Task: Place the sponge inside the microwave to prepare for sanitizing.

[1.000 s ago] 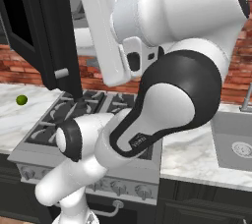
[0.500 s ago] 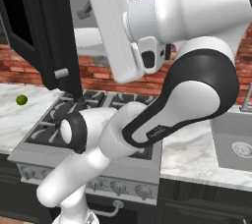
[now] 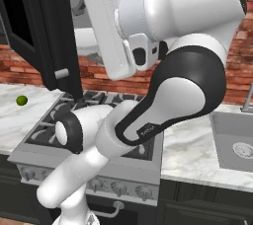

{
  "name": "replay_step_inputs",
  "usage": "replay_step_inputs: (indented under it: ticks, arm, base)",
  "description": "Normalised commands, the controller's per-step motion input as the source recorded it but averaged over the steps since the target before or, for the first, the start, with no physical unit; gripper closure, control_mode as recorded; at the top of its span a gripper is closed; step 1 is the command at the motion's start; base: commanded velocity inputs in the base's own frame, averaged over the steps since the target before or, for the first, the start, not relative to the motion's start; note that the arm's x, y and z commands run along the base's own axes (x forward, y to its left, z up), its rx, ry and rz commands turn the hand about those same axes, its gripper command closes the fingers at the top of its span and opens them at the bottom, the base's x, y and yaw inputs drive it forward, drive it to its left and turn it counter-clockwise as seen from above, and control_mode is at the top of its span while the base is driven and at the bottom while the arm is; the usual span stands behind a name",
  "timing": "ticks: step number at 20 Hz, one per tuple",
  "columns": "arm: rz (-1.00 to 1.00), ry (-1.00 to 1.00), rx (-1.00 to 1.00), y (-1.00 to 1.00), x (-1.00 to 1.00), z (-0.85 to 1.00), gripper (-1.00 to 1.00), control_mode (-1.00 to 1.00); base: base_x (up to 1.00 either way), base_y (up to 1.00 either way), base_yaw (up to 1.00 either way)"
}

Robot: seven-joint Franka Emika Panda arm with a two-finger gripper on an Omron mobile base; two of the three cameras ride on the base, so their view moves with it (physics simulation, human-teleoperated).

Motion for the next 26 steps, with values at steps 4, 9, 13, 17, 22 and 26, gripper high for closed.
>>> replay_step_inputs:
  ticks: [4,9,13,17,22,26]
  arm:
    - [0.00,-0.08,0.00,0.00,0.00,-0.56,-1.00,-1.00]
    - [0.00,-0.02,0.00,-0.04,-0.20,-0.53,-1.00,-1.00]
    - [0.00,0.12,-0.05,-0.14,-0.14,-0.32,-1.00,-1.00]
    - [0.00,0.02,-0.01,-0.42,-0.12,-0.48,-1.00,-1.00]
    - [0.00,0.16,-0.11,-0.10,-0.28,-0.16,-1.00,-1.00]
    - [-0.01,0.38,-0.33,-0.32,0.00,-0.03,-1.00,-1.00]
  base:
    - [0.00,0.00,0.00]
    - [0.00,0.00,0.00]
    - [0.00,0.00,0.00]
    - [0.00,0.00,0.00]
    - [0.00,0.00,0.00]
    - [0.00,0.00,0.00]
